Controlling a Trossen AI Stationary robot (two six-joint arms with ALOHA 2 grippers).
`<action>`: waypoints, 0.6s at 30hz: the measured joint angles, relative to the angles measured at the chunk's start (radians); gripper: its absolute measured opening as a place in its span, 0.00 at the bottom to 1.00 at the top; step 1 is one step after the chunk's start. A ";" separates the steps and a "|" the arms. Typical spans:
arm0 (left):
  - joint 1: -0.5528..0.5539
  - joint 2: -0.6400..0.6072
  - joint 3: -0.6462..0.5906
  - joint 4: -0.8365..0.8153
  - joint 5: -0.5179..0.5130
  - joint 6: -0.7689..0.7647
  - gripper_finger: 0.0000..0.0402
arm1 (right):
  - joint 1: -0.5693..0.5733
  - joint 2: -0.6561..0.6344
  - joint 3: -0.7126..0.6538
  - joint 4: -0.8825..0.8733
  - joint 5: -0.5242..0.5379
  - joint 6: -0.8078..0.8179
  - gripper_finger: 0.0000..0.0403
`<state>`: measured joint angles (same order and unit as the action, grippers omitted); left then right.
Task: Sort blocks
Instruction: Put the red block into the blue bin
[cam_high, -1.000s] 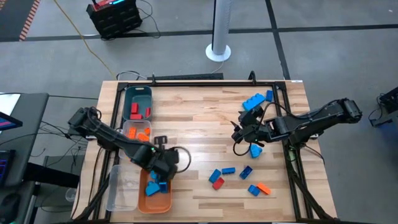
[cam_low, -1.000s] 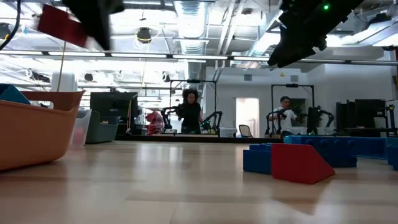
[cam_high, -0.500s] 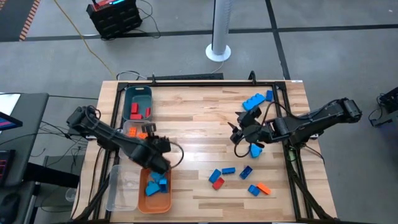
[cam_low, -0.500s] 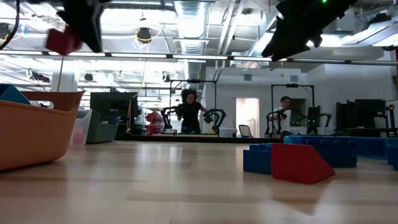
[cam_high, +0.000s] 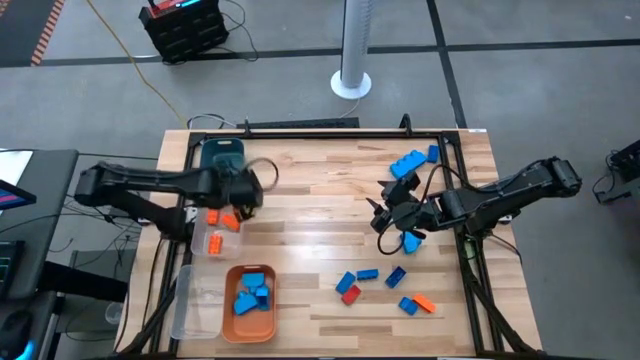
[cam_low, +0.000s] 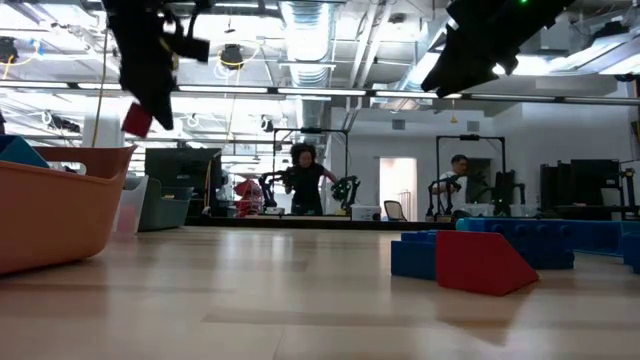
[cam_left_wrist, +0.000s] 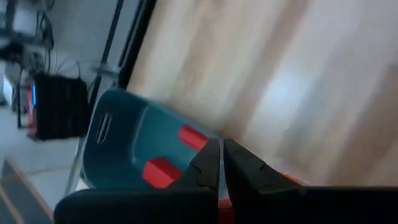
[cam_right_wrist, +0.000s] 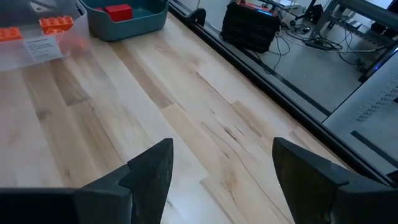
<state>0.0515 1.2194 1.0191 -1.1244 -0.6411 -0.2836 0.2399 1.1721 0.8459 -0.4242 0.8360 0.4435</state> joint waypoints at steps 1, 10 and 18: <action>0.047 -0.013 -0.023 0.025 0.000 0.021 0.02 | 0.000 0.000 0.000 0.001 0.000 -0.001 0.70; 0.396 0.000 -0.122 0.178 -0.176 0.110 0.02 | 0.000 0.000 0.000 0.015 0.000 -0.009 0.70; 0.593 0.098 -0.124 0.225 -0.193 0.162 0.09 | 0.000 0.000 0.000 0.012 0.000 -0.010 0.70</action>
<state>0.6445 1.3174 0.8951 -0.8993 -0.8345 -0.1212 0.2398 1.1721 0.8459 -0.4127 0.8360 0.4332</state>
